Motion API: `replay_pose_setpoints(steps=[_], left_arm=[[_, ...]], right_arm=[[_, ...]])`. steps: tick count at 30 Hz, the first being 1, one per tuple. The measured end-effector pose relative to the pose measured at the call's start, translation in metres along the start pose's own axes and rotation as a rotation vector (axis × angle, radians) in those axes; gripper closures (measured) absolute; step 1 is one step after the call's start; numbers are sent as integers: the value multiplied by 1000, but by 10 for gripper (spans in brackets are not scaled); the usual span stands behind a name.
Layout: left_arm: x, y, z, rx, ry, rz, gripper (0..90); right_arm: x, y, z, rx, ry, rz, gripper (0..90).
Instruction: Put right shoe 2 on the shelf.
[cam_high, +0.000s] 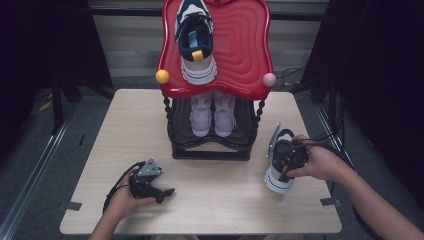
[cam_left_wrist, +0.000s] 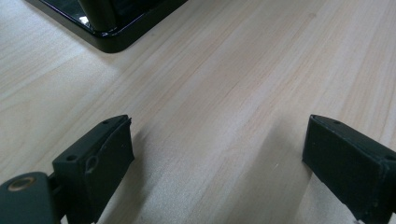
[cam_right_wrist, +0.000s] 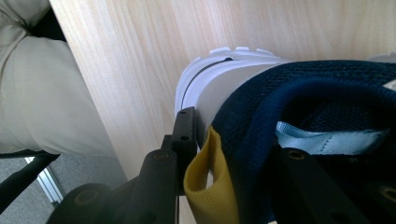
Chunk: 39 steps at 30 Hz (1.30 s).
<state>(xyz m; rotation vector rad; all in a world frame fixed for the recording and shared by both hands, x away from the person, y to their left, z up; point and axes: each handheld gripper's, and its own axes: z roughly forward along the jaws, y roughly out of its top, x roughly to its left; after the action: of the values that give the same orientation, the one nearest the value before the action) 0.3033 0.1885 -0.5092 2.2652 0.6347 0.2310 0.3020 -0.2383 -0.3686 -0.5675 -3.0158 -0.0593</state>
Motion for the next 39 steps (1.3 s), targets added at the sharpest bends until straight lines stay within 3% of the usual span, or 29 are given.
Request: replay_pose_setpoints(steps=[14,24,25,29,31,34,39], left_arm=[[0,0,0,2,-4,0,80],[0,0,-1,3,-8,2,80],[0,0,-1,3,-8,2,80],[0,0,-1,3,-8,2,80],[0,0,0,1,-8,0,80],[0,0,-1,2,-10,2,80],[0,0,-1,3,-9,3,79]], right_arm=[[9,1,-33,-8,-2,-14,699],[9,3,-55,-29,-8,-43,699],[10,3,-57,-23,-7,-26,699],[9,4,-66,-38,-16,-55,699],[11,5,-72,-23,-21,-40,699],[9,6,-79,-39,-31,-65,699],[10,7,-91,-22,-29,-61,698]])
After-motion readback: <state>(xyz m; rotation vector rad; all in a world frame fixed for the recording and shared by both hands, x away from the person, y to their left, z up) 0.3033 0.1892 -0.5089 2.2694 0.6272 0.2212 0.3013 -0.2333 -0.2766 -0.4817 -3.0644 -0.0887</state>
